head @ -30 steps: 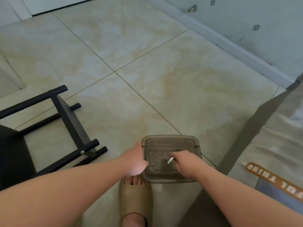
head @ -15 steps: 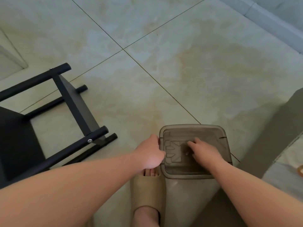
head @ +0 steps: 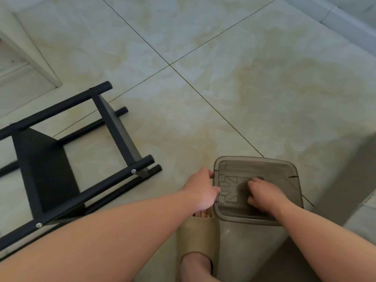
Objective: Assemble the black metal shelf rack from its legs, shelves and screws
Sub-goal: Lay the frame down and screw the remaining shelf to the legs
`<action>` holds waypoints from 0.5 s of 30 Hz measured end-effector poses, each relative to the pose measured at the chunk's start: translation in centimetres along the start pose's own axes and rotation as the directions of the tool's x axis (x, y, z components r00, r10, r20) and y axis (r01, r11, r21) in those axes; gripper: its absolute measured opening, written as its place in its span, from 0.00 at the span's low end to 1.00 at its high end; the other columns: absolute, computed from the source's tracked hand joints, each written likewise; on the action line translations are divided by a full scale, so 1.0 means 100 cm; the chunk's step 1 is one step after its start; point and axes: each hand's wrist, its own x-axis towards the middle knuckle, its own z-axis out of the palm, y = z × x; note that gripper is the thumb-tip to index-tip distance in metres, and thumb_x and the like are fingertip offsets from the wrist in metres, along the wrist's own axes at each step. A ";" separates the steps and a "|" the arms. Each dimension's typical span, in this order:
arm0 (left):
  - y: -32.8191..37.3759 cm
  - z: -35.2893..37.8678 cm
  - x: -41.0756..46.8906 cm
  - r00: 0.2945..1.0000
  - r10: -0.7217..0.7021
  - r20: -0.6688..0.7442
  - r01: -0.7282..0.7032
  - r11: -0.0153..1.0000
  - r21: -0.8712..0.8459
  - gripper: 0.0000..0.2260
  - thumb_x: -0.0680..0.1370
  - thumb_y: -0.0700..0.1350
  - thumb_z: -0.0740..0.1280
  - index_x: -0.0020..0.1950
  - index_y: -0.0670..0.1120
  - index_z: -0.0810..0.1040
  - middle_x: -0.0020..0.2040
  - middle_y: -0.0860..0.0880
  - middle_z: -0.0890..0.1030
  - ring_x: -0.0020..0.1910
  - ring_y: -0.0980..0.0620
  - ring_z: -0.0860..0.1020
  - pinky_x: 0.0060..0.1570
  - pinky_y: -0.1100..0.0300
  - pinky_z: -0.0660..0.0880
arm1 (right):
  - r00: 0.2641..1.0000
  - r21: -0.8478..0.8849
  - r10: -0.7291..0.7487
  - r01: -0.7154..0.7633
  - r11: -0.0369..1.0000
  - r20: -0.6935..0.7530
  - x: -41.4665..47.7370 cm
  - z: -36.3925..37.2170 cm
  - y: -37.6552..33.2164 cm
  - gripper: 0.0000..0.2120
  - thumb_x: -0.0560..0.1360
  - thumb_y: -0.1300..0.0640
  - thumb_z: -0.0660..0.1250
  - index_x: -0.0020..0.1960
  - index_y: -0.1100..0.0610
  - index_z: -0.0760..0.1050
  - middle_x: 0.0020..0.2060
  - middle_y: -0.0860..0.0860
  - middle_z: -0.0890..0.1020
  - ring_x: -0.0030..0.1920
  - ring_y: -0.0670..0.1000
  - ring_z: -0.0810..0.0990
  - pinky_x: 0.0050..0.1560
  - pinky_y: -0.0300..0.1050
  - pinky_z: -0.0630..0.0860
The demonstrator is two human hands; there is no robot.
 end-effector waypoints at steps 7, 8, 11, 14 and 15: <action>0.005 -0.043 -0.026 1.000 -0.018 0.006 0.017 0.983 0.185 0.25 0.81 0.42 0.64 0.77 0.44 0.61 0.69 0.43 0.74 0.65 0.44 0.76 0.60 0.55 0.73 | 0.986 0.445 0.040 0.038 0.895 -0.164 -0.039 -0.044 -0.035 0.14 0.78 0.62 0.65 0.62 0.51 0.74 0.46 0.51 0.82 0.43 0.51 0.80 0.42 0.41 0.75; 0.008 -0.056 -0.034 1.000 -0.001 0.002 0.001 0.975 0.224 0.24 0.82 0.43 0.63 0.77 0.44 0.62 0.69 0.43 0.74 0.65 0.44 0.75 0.59 0.56 0.72 | 0.976 0.525 0.053 0.066 0.849 -0.210 -0.048 -0.058 -0.042 0.12 0.78 0.63 0.65 0.60 0.51 0.76 0.43 0.50 0.82 0.40 0.48 0.80 0.38 0.36 0.74; 0.021 -0.106 -0.070 0.990 0.079 -0.115 -0.045 0.960 0.277 0.19 0.81 0.45 0.65 0.73 0.45 0.71 0.68 0.45 0.76 0.64 0.45 0.77 0.58 0.59 0.71 | 0.951 0.752 0.136 0.128 0.646 -0.278 -0.086 -0.119 -0.064 0.06 0.78 0.65 0.68 0.48 0.55 0.79 0.39 0.52 0.84 0.35 0.48 0.82 0.31 0.37 0.77; 0.026 -0.150 -0.119 0.918 0.189 -0.349 -0.102 0.962 0.253 0.12 0.80 0.46 0.66 0.63 0.49 0.77 0.62 0.48 0.79 0.60 0.47 0.77 0.53 0.59 0.71 | 0.916 0.835 0.132 0.277 0.476 -0.379 -0.137 -0.184 -0.087 0.04 0.75 0.66 0.72 0.44 0.60 0.79 0.36 0.55 0.84 0.30 0.48 0.82 0.42 0.48 0.81; 0.025 -0.163 -0.150 0.880 0.204 -0.428 -0.133 0.973 0.189 0.10 0.80 0.46 0.66 0.61 0.50 0.78 0.59 0.49 0.80 0.57 0.48 0.79 0.51 0.59 0.72 | 0.894 0.821 0.117 0.337 0.461 -0.433 -0.166 -0.209 -0.101 0.04 0.74 0.65 0.73 0.43 0.60 0.78 0.35 0.54 0.84 0.29 0.46 0.81 0.40 0.47 0.80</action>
